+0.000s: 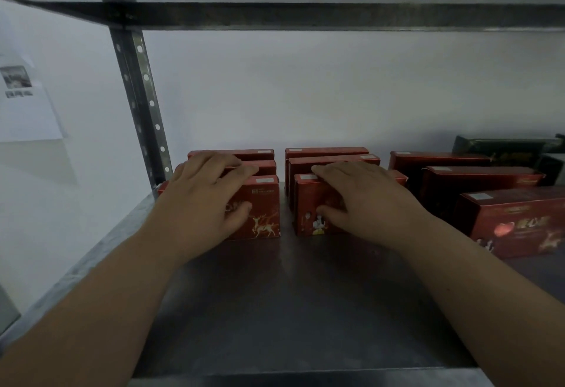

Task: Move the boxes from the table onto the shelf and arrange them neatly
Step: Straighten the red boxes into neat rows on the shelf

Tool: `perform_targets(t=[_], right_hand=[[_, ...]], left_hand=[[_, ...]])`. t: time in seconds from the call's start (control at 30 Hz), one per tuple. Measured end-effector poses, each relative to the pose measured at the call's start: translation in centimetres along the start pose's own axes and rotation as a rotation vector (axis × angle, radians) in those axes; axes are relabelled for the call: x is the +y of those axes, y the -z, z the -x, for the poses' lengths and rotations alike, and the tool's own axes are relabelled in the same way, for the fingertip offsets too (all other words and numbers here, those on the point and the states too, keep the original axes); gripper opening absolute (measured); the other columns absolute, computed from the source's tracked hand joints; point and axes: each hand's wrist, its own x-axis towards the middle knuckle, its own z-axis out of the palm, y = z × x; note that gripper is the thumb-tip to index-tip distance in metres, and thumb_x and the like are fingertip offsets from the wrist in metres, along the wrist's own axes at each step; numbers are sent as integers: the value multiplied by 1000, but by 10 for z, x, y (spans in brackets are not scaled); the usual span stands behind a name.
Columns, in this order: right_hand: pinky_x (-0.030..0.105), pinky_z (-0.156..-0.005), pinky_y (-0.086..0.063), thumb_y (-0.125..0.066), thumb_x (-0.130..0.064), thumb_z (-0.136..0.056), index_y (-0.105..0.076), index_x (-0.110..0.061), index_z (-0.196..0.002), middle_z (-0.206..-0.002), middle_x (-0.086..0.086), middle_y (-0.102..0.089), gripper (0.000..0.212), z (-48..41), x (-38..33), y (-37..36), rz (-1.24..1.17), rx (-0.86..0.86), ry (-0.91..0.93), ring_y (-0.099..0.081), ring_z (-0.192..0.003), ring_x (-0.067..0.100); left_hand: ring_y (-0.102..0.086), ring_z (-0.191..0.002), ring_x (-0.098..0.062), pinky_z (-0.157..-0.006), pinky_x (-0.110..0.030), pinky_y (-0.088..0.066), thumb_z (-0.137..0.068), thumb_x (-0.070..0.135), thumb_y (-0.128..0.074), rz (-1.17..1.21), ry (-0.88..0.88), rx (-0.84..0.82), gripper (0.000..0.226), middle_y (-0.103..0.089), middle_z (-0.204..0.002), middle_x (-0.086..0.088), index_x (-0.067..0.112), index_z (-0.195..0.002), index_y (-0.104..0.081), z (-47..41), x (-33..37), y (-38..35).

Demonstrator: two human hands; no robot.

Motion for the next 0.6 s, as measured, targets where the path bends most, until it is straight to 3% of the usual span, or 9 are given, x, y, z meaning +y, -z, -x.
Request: perform_targets(t=[0.1,0.23,0.4,0.6], right_hand=[[44,-109,-43,-53,-56,-90,-50,-25,-144,-144,2,-54,62,7,5,4,-53,95,4,-50,-132,25],[40,-97,-52,-45,-55,-87,-65,-24,-127,-126,-1,-66,55,21,24,17,-101,174,-3,-61,-117,22],[41,-89,-54,-39,-56,-85,-65,-29,-120,-116,-4,-67,52,39,81,45,-99,115,-19,-62,-106,18],[37,-95,-46,-55,-47,-95,-59,-33,-127,-125,-3,-60,35,31,164,76,-29,-47,-85,-55,-112,17]], left_hand=[[-57,-104,-29,-87,-45,-49,-87,26,-60,67,-162,134,38,-62,-115,-8,14,-123,-66,-4,27,7],[-58,-96,-17,-77,-36,-54,-90,33,-53,255,-377,-111,32,-63,-108,3,25,-119,-65,-7,87,3],[-53,-112,-16,-90,-38,-51,-92,51,-42,349,-430,-417,46,-57,-123,7,33,-131,-56,-33,156,-19],[-43,-122,-8,-104,-27,-39,-95,52,-47,464,-310,-503,44,-47,-131,11,36,-137,-48,-58,203,-42]])
